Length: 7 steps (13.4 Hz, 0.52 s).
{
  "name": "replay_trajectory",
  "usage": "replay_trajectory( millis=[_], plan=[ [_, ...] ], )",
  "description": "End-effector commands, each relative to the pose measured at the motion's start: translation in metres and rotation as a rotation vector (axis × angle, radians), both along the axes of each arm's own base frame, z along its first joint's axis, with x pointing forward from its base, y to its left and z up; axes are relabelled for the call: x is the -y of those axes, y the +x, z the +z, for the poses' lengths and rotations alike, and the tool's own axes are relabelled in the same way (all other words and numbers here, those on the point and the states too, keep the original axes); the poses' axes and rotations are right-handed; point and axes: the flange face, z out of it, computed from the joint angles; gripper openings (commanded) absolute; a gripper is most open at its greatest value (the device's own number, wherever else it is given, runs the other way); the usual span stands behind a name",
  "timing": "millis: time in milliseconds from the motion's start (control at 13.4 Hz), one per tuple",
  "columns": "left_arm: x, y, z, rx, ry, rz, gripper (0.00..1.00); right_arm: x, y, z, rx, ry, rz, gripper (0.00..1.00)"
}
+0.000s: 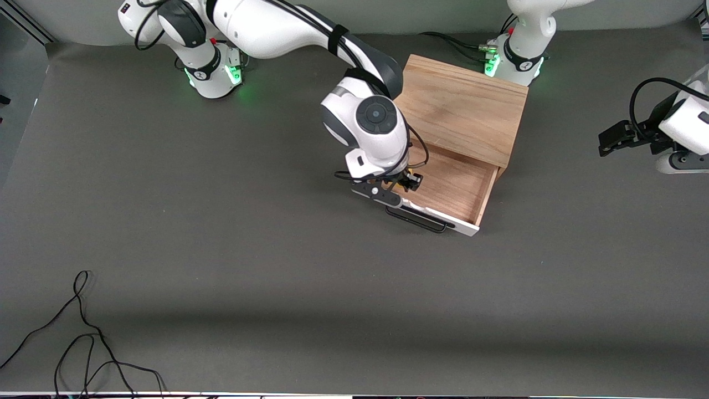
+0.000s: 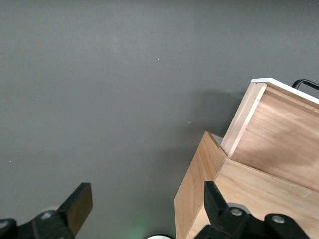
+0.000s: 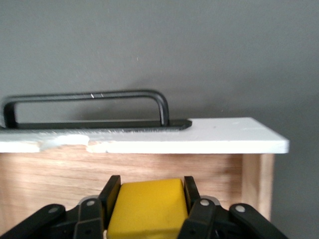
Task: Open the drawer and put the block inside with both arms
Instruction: 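Lower the yellow cube into the open drawer with the right gripper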
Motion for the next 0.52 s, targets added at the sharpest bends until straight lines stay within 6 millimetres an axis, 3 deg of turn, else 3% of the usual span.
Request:
replay_trajectory(
  millis=[0, 449],
  plan=[
    [0.0114, -0.0029, 0.0089, 0.023, -0.019, -0.040, 1.00, -0.0153, -0.0058, -0.0194, -0.012, 0.025, -0.014, 0.00],
    [0.0083, -0.0025, 0.0102, 0.030, -0.030, -0.072, 1.00, -0.0139, -0.0056, -0.0289, -0.021, 0.016, -0.010, 0.02]
  ],
)
